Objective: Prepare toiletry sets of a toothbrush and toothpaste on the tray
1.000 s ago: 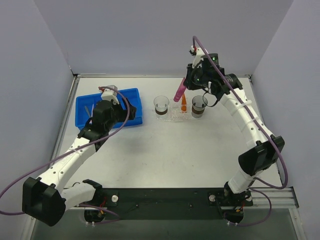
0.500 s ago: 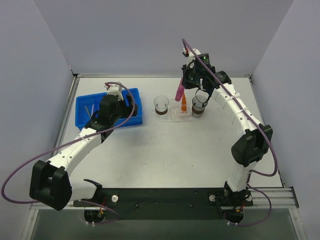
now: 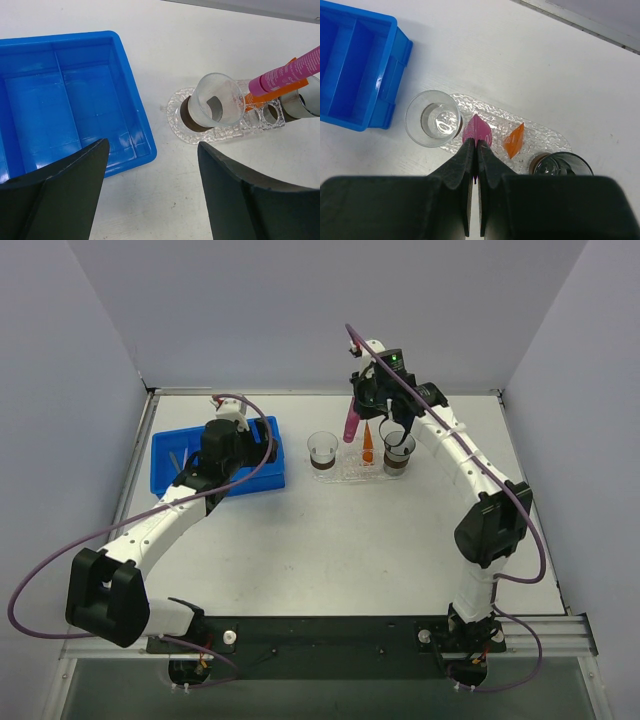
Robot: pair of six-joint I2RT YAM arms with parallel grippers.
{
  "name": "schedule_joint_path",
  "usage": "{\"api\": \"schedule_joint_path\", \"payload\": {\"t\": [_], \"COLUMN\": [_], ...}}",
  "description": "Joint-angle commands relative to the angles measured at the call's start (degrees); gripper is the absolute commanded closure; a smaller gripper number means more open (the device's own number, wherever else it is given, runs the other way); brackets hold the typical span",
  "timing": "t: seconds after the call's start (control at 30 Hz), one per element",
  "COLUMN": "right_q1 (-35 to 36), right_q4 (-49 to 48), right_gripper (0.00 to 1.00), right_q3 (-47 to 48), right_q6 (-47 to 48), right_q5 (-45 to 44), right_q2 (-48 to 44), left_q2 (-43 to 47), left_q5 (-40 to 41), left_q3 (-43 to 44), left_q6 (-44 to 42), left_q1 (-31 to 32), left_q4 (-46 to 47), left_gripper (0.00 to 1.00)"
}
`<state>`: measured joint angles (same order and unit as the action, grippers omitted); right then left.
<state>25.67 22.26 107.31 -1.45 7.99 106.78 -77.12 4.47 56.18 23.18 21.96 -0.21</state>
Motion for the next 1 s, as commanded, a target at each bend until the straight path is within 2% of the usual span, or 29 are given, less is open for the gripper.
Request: {"api": "schedule_joint_path", "payload": {"t": [0.0, 0.97], "right_q1": [0.87, 0.70], "right_q4": [-3.10, -4.15], "right_gripper": [1.00, 1.00], "right_q3": [0.54, -2.89], "right_q6": [2.41, 1.98], "right_q5": [-2.27, -3.07], "right_q2": [-0.08, 2.03], "left_q2": [0.48, 2.06], "left_q5": [-0.51, -0.16], "left_q3": [2.00, 0.94], "left_q6": [0.02, 0.11], "left_q1": [-0.33, -1.39], "left_q4": [2.14, 0.30], "left_gripper": [0.18, 0.18]}}
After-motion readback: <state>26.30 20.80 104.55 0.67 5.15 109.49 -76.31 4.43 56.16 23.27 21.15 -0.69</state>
